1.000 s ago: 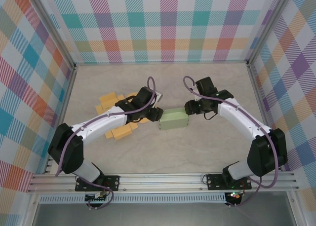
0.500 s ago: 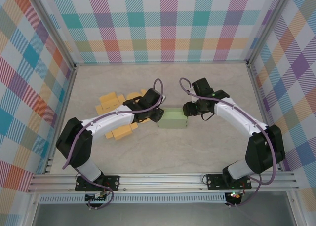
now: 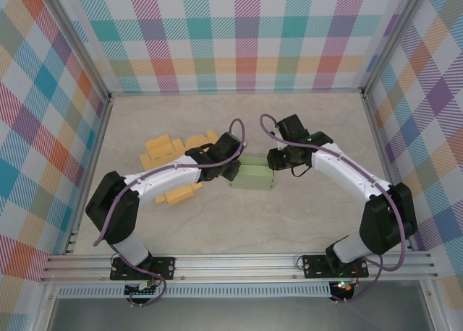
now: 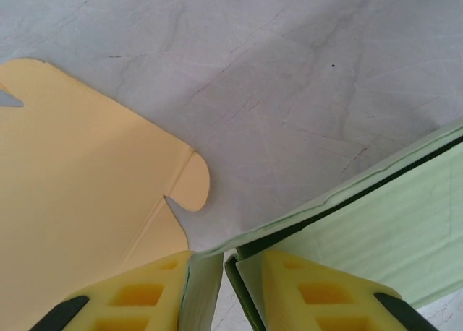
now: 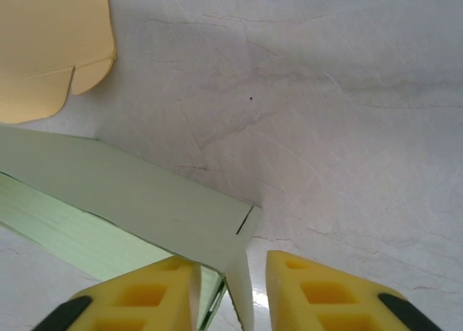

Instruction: Fold the paper box

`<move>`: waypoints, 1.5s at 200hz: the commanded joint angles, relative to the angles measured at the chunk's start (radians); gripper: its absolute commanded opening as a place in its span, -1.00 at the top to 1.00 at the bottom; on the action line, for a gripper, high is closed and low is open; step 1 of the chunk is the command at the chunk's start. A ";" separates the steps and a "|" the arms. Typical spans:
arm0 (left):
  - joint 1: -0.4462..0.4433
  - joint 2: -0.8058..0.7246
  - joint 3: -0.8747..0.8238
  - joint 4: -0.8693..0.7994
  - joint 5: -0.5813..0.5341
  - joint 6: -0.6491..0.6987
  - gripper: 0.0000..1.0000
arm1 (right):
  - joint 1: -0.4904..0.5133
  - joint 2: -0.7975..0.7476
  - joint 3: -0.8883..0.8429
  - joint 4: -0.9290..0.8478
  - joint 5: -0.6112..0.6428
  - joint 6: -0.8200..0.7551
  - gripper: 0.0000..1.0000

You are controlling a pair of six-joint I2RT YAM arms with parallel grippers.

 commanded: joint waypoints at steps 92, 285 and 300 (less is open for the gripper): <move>-0.070 0.015 -0.004 -0.014 -0.134 -0.064 0.53 | 0.024 0.005 0.042 -0.078 0.018 0.193 0.66; -0.103 0.003 0.017 0.011 -0.017 -0.275 0.55 | 0.068 0.041 0.002 -0.027 0.021 0.219 0.90; -0.104 -0.011 0.011 0.013 -0.018 -0.281 0.51 | 0.070 0.036 -0.006 -0.020 0.023 0.221 0.90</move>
